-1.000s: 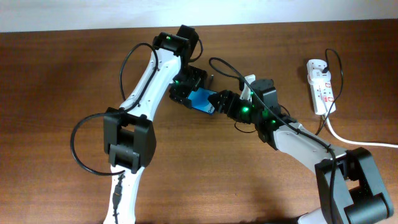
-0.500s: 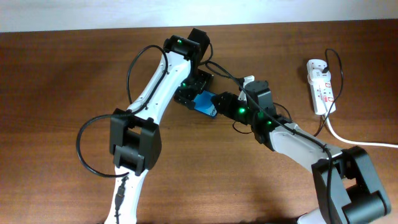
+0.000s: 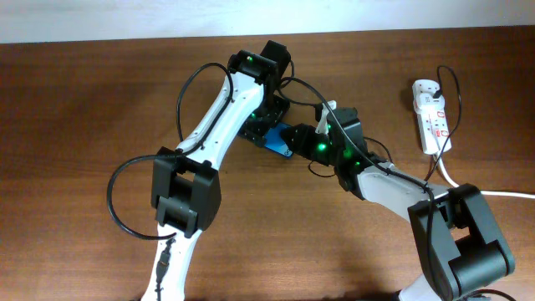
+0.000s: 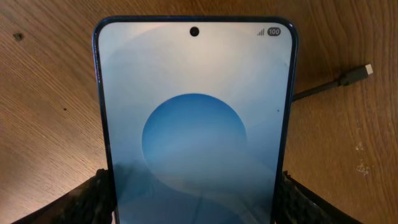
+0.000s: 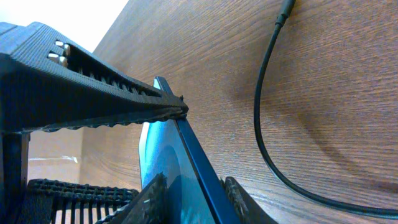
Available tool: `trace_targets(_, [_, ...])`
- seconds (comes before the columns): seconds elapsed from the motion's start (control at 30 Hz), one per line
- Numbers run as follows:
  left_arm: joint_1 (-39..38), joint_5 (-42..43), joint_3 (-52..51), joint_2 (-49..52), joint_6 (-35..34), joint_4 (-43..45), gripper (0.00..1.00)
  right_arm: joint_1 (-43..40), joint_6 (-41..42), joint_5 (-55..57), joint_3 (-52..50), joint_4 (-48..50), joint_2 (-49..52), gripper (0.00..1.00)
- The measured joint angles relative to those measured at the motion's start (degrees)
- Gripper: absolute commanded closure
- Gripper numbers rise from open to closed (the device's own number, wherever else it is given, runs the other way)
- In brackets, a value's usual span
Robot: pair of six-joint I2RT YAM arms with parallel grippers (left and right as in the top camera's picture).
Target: Plug charger to phone and switch on socket
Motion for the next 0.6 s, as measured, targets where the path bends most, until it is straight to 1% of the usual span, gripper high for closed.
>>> trace_targets(0.03, [0.0, 0.0, 0.0, 0.0, 0.0, 0.0, 1.0, 0.0, 0.2, 0.0, 0.0, 0.1, 0.0, 0.72])
trace_targets(0.13, [0.0, -0.1, 0.0, 0.0, 0.0, 0.0, 1.0, 0.1, 1.0, -0.2, 0.2, 0.6, 0.0, 0.93])
trace_targets(0.17, [0.2, 0.1, 0.0, 0.2, -0.4, 0.2, 1.0, 0.1, 1.9, -0.2, 0.7, 0.8, -0.1, 0.96])
trace_targets(0.23, [0.0, 0.8, 0.2, 0.2, -0.3, 0.3, 1.0, 0.8, 0.8, 0.1, 0.3, -0.9, 0.7, 0.96])
trace_targets(0.37, [-0.1, 1.4, 0.2, 0.2, -0.3, 0.3, 1.0, 0.9, 0.4, 0.2, 0.2, -0.7, 1.0, 0.96])
trace_targets(0.47, [-0.1, 1.4, 0.3, 0.2, 0.1, 0.1, 1.0, -1.3, 0.5, -1.8, 0.1, 0.8, 1.0, 0.96])
trace_targets(0.5, [0.1, 1.4, 0.3, 0.2, 1.2, 0.2, 0.99, -3.6, 1.1, -3.4, 0.0, 3.8, 0.9, 0.96])
trace_targets(0.53, [0.4, 1.6, 0.3, 0.2, 4.2, 0.9, 0.98, -5.3, 1.7, -4.3, 0.0, 5.4, 0.9, 0.96])
trace_targets(0.57, [1.0, 2.7, 0.3, 0.2, 9.0, 2.2, 0.94, -7.1, 2.6, -4.8, 0.0, 6.2, 0.6, 0.96])
trace_targets(0.6, [2.3, 5.3, 0.3, 0.2, 16.9, 4.4, 0.83, -8.9, 4.0, -5.0, 0.0, 6.8, 0.1, 0.96])
